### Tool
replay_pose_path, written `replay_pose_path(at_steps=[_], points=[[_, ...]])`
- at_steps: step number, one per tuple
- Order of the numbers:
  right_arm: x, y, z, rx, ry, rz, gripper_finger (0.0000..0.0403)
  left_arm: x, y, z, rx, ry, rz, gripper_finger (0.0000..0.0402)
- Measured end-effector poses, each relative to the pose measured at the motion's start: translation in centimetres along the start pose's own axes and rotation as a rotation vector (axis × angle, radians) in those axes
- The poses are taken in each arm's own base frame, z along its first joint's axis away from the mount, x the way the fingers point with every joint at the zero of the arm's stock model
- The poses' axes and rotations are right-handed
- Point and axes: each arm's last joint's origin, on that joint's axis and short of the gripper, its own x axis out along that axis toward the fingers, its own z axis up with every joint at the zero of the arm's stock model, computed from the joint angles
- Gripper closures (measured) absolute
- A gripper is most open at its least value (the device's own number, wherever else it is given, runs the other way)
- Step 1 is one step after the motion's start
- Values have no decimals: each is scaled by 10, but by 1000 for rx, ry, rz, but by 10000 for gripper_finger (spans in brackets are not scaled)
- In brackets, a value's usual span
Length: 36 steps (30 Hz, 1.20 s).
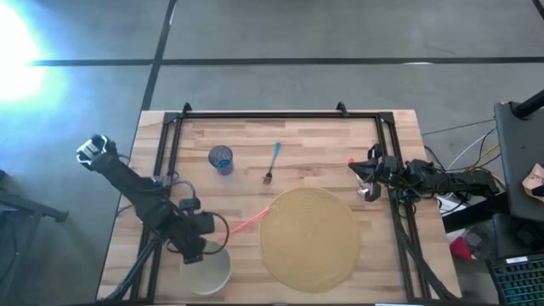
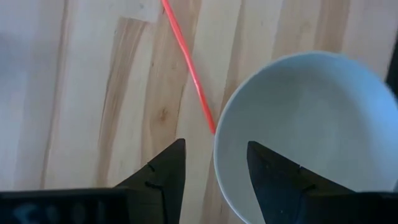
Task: Pick & Place Utensil
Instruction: Put the gray bowl on the yellow mat
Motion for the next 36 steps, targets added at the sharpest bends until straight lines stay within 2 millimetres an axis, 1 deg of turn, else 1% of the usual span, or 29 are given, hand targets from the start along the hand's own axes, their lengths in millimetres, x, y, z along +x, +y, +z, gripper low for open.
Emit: replay_pose_path(at_steps=[6, 20, 32, 36], points=[[0, 0, -3, 9, 27, 0, 394, 15, -7, 1, 11, 38, 30, 239], [0, 0, -2, -17, 25, 0, 394, 46, -18, 2, 24, 116, 76, 239], [0, 0, -2, -2, 24, -1, 394, 63, -22, 2, 28, 155, 117, 239], [0, 0, -2, 3, 25, -1, 394, 67, -24, 1, 35, 182, 114, 248]])
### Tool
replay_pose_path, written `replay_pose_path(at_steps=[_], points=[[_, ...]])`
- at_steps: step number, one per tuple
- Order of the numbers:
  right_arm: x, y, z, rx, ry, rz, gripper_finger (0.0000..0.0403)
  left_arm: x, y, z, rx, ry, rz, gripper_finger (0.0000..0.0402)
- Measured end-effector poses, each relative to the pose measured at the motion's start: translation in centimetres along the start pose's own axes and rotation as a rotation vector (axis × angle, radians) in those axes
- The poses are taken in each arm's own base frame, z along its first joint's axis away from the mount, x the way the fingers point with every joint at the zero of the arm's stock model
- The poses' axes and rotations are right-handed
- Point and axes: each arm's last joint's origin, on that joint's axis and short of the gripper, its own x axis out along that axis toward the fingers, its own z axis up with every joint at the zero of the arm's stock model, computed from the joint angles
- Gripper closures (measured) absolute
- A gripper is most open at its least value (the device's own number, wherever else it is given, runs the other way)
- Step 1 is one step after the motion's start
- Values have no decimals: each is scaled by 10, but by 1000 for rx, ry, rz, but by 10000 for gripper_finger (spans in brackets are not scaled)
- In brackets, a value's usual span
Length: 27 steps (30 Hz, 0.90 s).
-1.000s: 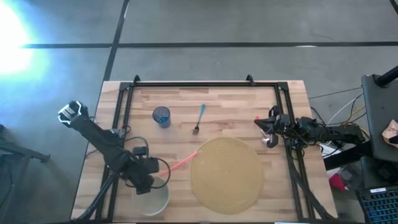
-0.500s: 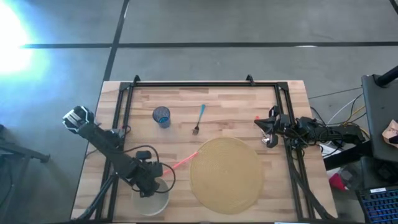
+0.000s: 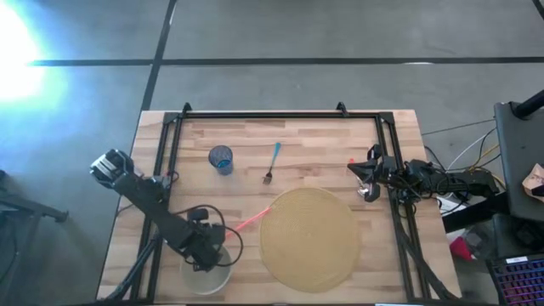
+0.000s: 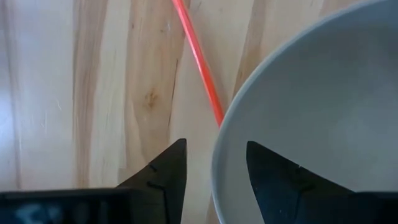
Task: Pick & Place Utensil
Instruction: Put the gray bowl on the yellow mat
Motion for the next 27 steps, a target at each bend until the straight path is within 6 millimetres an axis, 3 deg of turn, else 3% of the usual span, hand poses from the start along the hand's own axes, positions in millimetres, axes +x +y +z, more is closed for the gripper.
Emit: replay_pose_path(at_steps=[16, 27], points=[[0, 0, 0, -1, 1, 0, 394, 16, 8, -10, 6, 73, 1, 370], [0, 0, 0, -1, 2, 0, 394, 3, 12, -12, 4, 58, -53, 383]])
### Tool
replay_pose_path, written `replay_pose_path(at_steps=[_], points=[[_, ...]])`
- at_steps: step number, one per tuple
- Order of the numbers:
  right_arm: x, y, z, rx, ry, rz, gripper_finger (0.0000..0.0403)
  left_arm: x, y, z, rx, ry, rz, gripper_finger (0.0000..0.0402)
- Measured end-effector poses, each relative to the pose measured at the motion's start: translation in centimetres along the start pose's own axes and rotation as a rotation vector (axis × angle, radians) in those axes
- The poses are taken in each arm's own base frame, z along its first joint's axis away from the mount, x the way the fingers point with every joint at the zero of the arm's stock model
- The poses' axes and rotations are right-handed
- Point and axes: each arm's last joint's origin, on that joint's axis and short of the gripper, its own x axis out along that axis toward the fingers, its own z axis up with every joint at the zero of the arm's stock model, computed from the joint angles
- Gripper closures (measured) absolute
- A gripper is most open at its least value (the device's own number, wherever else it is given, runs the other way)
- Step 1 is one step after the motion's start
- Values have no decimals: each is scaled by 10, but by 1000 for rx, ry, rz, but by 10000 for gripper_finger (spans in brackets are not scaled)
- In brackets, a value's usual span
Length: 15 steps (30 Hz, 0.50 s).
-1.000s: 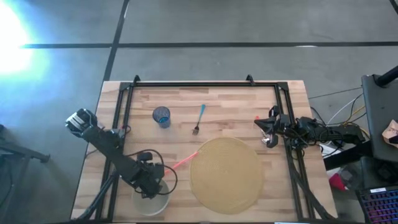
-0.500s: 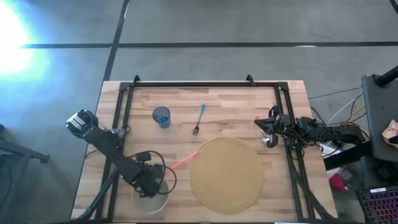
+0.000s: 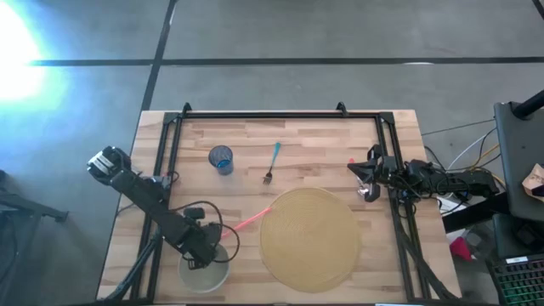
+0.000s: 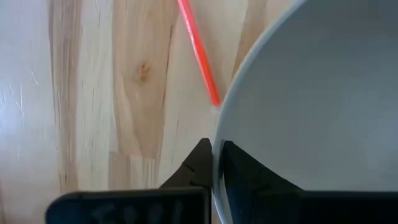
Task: Pick & Place Utensil
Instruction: Put the gray bowl on the yellow mat
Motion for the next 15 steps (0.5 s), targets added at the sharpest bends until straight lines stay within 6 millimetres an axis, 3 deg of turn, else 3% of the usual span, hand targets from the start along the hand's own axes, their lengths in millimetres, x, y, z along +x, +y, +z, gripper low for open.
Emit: replay_pose_path(at_steps=[15], points=[[0, 0, 0, 0, 0, 0, 394, -40, 15, -6, -16, -212, -61, 399]])
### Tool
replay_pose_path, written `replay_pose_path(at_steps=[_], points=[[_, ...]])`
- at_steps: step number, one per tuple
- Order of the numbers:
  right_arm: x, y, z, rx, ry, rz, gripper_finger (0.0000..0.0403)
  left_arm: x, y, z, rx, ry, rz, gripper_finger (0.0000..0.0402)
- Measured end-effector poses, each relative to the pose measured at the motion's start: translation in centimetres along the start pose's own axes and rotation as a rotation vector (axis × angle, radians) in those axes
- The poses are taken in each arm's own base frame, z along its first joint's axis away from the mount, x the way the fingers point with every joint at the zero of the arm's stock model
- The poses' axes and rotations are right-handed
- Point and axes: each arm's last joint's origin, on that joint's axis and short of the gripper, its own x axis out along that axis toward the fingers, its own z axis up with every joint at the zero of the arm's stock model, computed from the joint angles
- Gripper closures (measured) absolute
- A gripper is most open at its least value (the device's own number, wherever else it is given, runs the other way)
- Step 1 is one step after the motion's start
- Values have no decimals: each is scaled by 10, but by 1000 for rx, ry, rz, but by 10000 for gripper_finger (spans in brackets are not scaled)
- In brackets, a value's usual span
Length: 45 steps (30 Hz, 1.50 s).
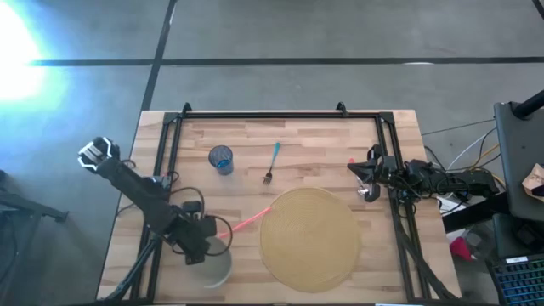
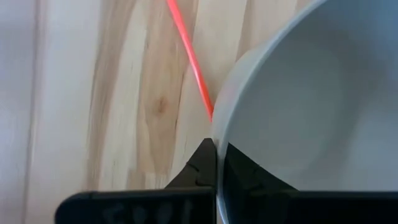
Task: Pick & Place Utensil
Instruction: Put the gray bowl on the yellow mat
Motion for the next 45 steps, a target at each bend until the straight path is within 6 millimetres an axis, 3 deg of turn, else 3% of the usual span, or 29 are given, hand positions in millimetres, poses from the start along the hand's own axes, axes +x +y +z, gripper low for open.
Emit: replay_pose_path(at_steps=[5, 13, 28, 34, 45], points=[[0, 0, 0, 1, 0, 0, 394, -8, 1, 11, -58, -139, -40, 399], [0, 0, 0, 3, 1, 0, 394, -17, 0, 47, -69, -366, -135, 399], [0, 0, 0, 2, 4, 0, 394, -24, 26, 92, -12, -598, -95, 398], [0, 0, 0, 3, 1, 0, 394, -34, 32, 112, 51, -765, -104, 399], [0, 0, 0, -1, 0, 0, 394, -61, 52, 137, 32, -872, -35, 398]])
